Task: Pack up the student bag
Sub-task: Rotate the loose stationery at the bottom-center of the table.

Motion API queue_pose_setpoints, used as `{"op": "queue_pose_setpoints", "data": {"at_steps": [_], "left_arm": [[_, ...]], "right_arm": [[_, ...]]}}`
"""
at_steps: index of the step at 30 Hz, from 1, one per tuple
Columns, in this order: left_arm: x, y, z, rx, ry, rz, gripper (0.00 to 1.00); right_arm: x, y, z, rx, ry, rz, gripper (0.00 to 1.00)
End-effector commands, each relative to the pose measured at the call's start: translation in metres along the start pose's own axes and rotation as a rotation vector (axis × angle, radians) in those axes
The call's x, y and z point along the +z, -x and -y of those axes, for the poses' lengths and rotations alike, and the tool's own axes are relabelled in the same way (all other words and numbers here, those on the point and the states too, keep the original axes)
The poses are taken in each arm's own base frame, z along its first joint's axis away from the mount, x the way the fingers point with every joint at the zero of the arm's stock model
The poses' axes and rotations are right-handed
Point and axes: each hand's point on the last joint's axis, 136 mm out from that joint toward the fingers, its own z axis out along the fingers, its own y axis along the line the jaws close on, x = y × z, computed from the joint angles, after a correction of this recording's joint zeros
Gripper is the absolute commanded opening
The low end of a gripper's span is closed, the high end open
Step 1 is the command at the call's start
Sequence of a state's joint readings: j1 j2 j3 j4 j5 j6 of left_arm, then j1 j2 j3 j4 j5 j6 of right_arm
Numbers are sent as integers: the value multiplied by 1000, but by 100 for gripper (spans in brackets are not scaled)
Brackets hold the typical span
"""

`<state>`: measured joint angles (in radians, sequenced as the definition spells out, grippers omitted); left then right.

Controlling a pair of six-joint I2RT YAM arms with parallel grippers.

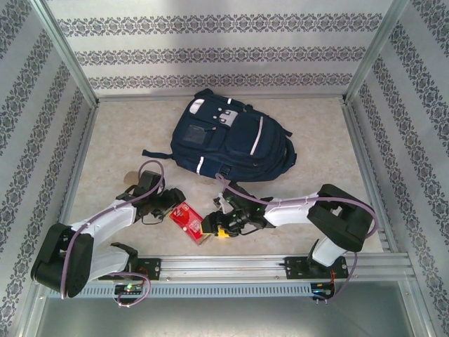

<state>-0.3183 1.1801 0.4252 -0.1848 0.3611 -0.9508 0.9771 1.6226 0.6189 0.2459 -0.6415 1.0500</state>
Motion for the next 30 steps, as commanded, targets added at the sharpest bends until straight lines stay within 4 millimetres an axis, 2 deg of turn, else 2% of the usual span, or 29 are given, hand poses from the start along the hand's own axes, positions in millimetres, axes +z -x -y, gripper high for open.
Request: {"op": "queue_pose_setpoints", "data": {"at_steps": [1, 11, 16, 20, 22, 27, 30], "left_arm": [[5, 0, -2, 18, -32, 9, 63], [11, -24, -12, -62, -81, -66, 62], [2, -29, -12, -77, -88, -77, 62], [-8, -27, -11, -77, -93, -43, 63], [-10, -28, -11, -85, -100, -38, 63], [-9, -34, -18, -100, -86, -59, 63], [-6, -39, -24, -125, -86, -67, 63]], "right_arm": [[9, 3, -8, 4, 39, -25, 74], [-9, 51, -17, 29, 53, 98, 72], [-34, 81, -14, 24, 16, 181, 71], [-57, 96, -16, -7, -25, 224, 72], [-67, 100, -13, -19, -53, 239, 73], [-97, 97, 8, -4, -154, 305, 73], [-99, 79, 12, 44, -104, 289, 71]]}}
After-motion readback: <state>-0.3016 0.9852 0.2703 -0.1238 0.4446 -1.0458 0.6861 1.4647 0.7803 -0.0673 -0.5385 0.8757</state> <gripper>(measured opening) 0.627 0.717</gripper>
